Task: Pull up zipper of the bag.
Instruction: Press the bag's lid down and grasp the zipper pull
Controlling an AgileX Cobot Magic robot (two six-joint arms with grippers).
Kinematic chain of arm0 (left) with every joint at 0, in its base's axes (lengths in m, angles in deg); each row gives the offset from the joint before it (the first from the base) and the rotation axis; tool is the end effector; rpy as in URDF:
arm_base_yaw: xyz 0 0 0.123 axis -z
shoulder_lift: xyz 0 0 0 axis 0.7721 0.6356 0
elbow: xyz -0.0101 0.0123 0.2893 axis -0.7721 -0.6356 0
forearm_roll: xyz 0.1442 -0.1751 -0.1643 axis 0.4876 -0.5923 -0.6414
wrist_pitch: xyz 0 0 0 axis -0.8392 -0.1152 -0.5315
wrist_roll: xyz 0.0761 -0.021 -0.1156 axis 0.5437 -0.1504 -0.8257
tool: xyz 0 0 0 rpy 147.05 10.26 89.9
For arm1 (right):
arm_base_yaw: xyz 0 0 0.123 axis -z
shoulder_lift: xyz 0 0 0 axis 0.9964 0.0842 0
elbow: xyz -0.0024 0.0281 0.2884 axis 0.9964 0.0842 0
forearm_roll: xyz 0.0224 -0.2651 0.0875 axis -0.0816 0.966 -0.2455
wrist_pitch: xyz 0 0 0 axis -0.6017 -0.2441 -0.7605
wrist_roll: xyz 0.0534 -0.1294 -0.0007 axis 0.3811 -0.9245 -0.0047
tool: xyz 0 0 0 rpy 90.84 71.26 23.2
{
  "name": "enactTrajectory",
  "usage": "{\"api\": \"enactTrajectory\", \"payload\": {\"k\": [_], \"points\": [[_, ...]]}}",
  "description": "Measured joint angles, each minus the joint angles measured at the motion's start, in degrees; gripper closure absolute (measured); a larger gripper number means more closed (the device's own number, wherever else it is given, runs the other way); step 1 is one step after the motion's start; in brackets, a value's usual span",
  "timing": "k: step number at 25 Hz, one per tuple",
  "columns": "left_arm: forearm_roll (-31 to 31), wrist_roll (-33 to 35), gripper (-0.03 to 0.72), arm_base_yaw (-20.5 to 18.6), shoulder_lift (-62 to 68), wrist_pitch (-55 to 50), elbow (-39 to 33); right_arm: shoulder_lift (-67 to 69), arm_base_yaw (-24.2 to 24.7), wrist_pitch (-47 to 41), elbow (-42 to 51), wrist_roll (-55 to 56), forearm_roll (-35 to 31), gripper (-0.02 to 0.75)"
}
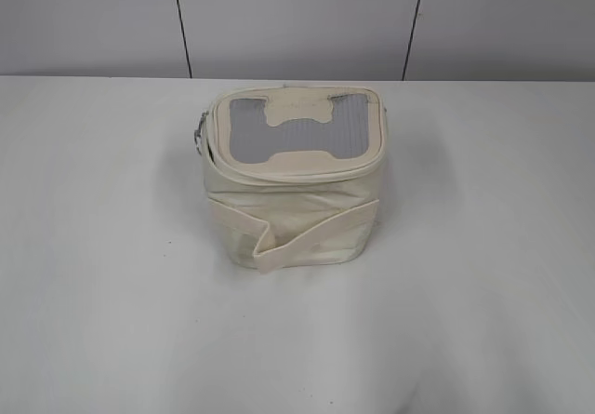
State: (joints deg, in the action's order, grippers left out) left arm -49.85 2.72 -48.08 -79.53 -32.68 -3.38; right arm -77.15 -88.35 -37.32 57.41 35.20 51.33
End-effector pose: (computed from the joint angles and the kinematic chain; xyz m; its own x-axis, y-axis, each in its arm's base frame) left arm 0.0530 -0.0150 0.2837 -0.4073 0.0335 -0.9127 0.1322 0.9910 -0.0226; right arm 0.0591 0.0040 0.2704 -0.4412 0.0559 -0.8957 -0.0249 0.9969 0.0744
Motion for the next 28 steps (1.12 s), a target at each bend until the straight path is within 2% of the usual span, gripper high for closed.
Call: {"api": "enactTrajectory", "payload": {"k": [28], "points": [[0.00, 0.00, 0.442, 0.00, 0.00, 0.00, 0.00, 0.00, 0.00, 0.00, 0.00, 0.00, 0.00, 0.195]]}}
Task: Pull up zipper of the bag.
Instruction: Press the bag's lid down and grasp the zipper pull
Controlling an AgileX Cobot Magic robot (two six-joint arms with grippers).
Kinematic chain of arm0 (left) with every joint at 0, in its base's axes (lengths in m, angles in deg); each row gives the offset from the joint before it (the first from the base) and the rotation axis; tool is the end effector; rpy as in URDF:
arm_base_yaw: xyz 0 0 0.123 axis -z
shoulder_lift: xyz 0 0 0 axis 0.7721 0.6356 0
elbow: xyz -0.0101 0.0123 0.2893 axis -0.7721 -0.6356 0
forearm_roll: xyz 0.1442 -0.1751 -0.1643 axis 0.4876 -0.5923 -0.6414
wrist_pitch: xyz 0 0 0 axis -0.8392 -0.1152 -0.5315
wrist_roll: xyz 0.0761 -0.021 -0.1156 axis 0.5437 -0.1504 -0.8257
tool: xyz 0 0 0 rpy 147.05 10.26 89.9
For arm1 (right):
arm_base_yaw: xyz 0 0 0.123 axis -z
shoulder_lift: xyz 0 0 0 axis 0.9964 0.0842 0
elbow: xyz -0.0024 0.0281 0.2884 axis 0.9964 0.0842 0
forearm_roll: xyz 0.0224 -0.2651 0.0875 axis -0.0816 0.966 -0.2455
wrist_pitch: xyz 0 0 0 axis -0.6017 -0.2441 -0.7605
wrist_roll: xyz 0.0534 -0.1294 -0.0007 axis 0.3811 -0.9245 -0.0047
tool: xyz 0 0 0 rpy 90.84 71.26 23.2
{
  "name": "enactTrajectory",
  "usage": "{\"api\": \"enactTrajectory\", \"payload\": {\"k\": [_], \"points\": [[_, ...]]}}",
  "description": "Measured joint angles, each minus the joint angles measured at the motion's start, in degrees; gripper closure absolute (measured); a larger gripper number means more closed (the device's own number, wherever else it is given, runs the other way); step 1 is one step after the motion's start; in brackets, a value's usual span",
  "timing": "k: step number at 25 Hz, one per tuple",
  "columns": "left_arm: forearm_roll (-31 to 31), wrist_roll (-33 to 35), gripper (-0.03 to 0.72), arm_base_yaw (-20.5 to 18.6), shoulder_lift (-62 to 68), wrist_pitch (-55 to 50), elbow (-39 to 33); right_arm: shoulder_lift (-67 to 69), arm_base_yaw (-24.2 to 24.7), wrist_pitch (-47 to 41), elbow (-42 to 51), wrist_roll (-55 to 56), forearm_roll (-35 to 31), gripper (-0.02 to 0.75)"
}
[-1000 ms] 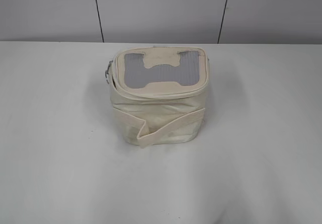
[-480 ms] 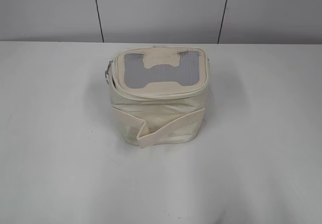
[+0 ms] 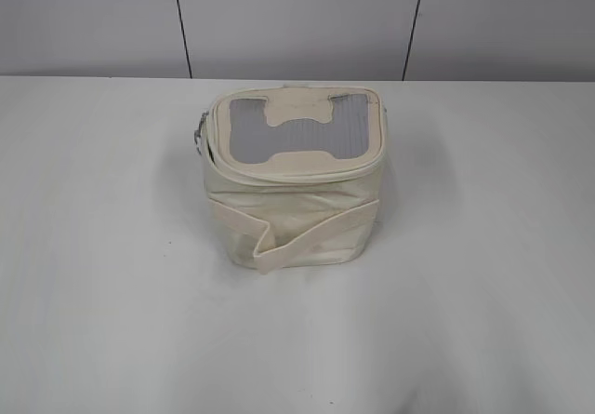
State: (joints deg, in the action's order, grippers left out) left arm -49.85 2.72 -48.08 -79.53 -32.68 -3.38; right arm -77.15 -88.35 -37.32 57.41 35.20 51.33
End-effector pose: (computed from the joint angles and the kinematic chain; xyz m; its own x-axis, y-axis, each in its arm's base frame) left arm 0.0530 -0.0150 0.2837 -0.4073 0.0335 -0.9127 0.1322 0.9910 -0.0226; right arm 0.0591 0.0040 0.2704 -0.4412 0.0559 -0.8957 -0.0249 0.9969 0.0744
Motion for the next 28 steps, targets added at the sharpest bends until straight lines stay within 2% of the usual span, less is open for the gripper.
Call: {"api": "enactTrajectory", "payload": {"k": [12, 17, 21, 28], "points": [[-0.36, 0.00, 0.442, 0.06, 0.00, 0.25, 0.00, 0.00, 0.00, 0.00, 0.00, 0.00, 0.00, 0.195], [-6.41, 0.00, 0.442, 1.17, 4.50, 8.09, 4.63, 0.13, 0.00, 1.12, -0.60, -0.21, 0.35, 0.195], [-8.08, 0.00, 0.442, 1.17, 12.53, 14.13, 7.24, 5.48, 0.00, 8.71, -2.28, -0.40, 1.48, 0.195], [-15.29, 1.97, 0.442, 2.40, 27.41, 21.49, 7.85, 26.91, 0.00, 24.20, -5.27, -1.02, 0.35, 0.195]]}}
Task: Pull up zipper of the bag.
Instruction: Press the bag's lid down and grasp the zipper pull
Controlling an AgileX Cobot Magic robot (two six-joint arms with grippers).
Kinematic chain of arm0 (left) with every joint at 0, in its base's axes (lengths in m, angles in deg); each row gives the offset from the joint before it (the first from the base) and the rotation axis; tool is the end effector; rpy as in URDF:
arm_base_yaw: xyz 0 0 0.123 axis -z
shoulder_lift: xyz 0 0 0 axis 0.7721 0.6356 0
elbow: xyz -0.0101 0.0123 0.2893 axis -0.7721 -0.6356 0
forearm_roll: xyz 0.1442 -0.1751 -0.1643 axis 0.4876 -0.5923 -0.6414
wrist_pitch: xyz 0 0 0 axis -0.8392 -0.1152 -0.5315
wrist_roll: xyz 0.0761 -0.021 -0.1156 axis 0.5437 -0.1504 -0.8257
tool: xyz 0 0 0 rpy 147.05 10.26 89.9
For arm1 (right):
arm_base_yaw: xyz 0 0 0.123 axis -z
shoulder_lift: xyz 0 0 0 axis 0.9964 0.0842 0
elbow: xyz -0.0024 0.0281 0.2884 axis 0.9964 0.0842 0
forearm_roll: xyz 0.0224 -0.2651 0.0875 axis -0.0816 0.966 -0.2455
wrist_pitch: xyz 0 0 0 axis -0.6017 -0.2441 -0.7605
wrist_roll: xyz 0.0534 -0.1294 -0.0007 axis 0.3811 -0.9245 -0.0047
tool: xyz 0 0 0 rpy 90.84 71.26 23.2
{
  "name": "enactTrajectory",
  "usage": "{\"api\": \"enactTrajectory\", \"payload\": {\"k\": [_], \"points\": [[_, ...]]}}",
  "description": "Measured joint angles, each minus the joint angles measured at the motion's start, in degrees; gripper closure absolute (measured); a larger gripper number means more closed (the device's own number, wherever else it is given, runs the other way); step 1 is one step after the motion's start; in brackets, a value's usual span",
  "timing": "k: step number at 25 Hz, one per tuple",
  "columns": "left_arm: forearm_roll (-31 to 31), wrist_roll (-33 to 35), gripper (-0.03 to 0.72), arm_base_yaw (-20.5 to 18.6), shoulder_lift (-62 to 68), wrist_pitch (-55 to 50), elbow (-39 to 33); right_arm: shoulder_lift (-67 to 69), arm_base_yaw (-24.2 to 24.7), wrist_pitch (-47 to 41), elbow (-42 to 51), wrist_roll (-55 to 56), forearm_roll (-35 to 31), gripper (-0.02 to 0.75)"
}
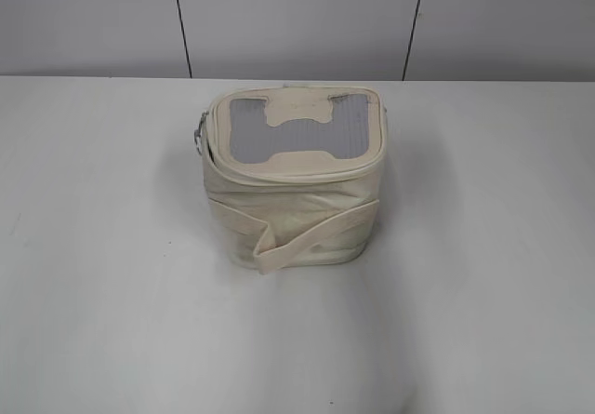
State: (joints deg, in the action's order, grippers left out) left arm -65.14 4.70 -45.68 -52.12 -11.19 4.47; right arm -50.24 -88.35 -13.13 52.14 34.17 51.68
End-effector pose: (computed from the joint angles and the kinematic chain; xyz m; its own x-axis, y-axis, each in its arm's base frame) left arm 0.1484 -0.0447 0.3393 -0.3978 -0.1521 -0.9048 0.2246 0.9400 -0.2568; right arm 0.1572 0.0087 0.3086 -0.4000 0.0371 -0.9158 -0.0319 0.9980 0.0543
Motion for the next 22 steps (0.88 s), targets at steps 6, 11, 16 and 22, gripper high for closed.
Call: {"api": "enactTrajectory", "payload": {"k": [6, 11, 16, 22], "points": [[-10.53, 7.42, 0.442, 0.29, 17.29, -1.64, 4.41, 23.96, 0.00, 4.45, -11.13, -14.78, -11.65, 0.195], [-19.73, 14.91, 0.442, 0.29, 31.91, -5.33, 8.51, 40.28, 0.00, -3.37, -26.67, -32.22, -25.31, 0.195], [-24.20, 18.89, 0.423, 0.36, 42.82, -7.06, 12.40, 56.96, -0.28, -16.54, -45.47, -43.80, -33.43, 0.195], [-25.18, 21.47, 0.364, 0.36, 51.37, -6.39, 16.93, 76.05, -8.02, -28.40, -73.47, -46.15, -24.24, 0.197]]}}
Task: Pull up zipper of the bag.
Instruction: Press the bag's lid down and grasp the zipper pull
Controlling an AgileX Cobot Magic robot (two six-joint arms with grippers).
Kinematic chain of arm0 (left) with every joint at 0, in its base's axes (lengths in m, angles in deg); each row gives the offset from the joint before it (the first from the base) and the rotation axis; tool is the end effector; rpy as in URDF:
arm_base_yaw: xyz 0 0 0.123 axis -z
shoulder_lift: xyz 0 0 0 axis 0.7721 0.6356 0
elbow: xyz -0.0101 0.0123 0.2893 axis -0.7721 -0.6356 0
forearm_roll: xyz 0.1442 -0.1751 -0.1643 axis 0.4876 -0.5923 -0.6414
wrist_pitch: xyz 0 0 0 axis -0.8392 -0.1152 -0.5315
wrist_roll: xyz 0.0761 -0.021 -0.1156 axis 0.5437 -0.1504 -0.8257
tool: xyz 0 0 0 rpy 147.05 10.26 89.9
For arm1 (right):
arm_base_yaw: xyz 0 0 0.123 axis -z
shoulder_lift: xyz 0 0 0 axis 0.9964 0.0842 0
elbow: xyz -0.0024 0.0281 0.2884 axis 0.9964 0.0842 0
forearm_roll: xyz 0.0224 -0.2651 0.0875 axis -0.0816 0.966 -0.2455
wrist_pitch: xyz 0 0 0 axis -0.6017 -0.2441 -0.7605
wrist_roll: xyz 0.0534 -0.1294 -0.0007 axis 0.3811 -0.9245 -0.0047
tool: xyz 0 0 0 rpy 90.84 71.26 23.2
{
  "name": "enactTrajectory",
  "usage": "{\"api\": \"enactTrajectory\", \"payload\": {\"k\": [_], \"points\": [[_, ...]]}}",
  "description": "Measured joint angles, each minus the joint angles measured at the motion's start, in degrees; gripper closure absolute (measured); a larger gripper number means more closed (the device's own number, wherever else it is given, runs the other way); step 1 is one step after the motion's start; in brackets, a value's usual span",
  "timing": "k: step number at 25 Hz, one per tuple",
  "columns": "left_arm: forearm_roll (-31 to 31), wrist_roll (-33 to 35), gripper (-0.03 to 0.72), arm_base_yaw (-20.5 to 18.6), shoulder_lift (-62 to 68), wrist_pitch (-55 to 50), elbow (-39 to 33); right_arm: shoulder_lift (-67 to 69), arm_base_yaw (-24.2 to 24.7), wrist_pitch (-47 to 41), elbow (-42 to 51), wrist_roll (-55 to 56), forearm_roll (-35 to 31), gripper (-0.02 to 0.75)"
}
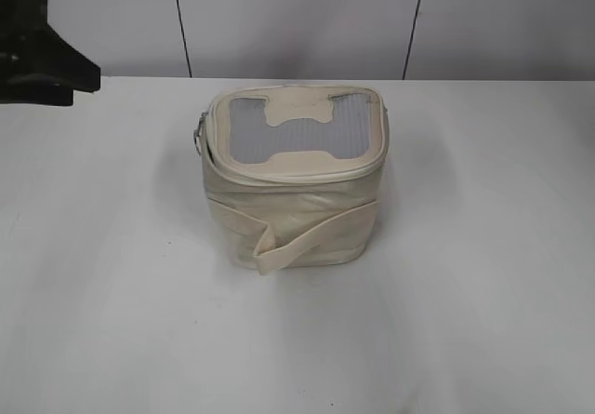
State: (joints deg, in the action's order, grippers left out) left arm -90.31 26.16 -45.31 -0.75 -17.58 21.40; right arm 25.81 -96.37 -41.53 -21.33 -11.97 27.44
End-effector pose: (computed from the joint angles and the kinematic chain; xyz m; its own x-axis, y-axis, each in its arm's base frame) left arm 0.3169 -0.1016 0.2500 -0.8444 -0.0588 -0.5325 0.2591 0.8251 -0.5020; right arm 0.4331 0.1385 0.3584 -0.4498 -0.5860 -0.6740 -0.7495 0.6580 -0.0719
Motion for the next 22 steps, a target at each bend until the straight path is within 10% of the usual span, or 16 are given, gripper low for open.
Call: {"api": "enactTrajectory", "payload": {"k": [7, 22], "points": [[-2.58, 0.32, 0.356, 0.00, 8.31, 0.37, 1.03, 17.44, -12.54, -4.43, -21.50, 0.63, 5.24, 0.221], [-4.32, 0.37, 0.356, 0.00, 9.41, 1.72, 1.55, 28.13, -20.79, -5.10, -23.75, 0.01, 5.01, 0.237]]}}
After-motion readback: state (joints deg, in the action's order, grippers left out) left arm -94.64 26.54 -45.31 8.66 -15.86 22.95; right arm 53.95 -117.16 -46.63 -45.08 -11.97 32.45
